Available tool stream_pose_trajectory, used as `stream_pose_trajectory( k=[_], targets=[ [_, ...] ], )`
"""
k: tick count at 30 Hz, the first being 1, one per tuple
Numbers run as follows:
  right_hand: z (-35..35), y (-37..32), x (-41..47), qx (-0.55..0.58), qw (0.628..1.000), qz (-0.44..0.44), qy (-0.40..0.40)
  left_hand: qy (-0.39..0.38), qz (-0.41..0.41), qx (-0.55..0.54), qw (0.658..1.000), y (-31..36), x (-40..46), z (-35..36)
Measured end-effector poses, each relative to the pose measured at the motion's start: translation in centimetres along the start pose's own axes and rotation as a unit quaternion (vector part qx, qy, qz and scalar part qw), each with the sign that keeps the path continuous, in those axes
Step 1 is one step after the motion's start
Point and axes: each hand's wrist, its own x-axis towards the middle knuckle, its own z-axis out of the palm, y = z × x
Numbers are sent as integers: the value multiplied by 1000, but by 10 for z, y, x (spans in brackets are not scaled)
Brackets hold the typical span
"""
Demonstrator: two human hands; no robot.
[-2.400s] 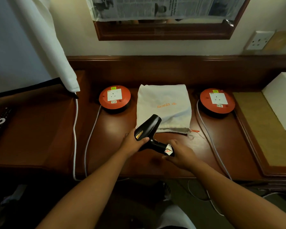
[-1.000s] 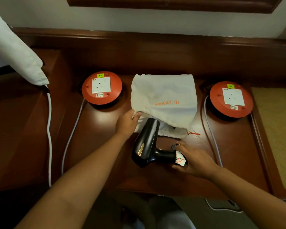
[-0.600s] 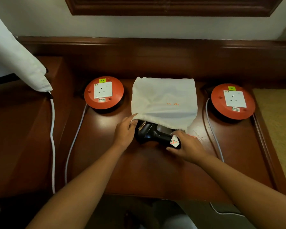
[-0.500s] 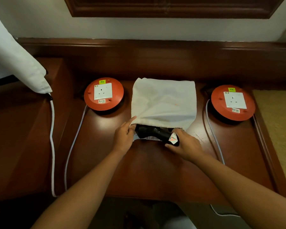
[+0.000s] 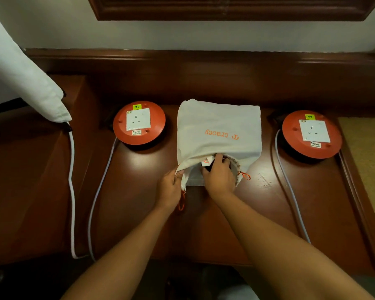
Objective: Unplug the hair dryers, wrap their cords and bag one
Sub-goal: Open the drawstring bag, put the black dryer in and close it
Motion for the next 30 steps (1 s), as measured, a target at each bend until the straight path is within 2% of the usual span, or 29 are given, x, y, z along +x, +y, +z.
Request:
stream_pose_trajectory(
  k=[3,8,12,15,21,24,30],
  targets=[
    [1,-19,4,44,998,33,-13,8,-28,-8,1000,1,-1,0],
    [11,-25,4,95,993,28,-59,32,-89,-30,995,-8,8,-3],
    [18,-17,2,181,978,40,-93,31,-94,-18,995,-14,7,-6],
    [22,-9,1,220,971,27,-90,10,-99,-22,995,-17,3,-7],
    [19,-2,0,217,973,-11,-74,-12,-37,73,997,-23,-7,-12],
    [14,-2,-3,169,984,-44,-43,-33,-36,51,997,-22,-10,-17],
    [10,-5,-1,88,992,-86,-10,-26,-42,32,998,-15,-14,-23]
  ],
)
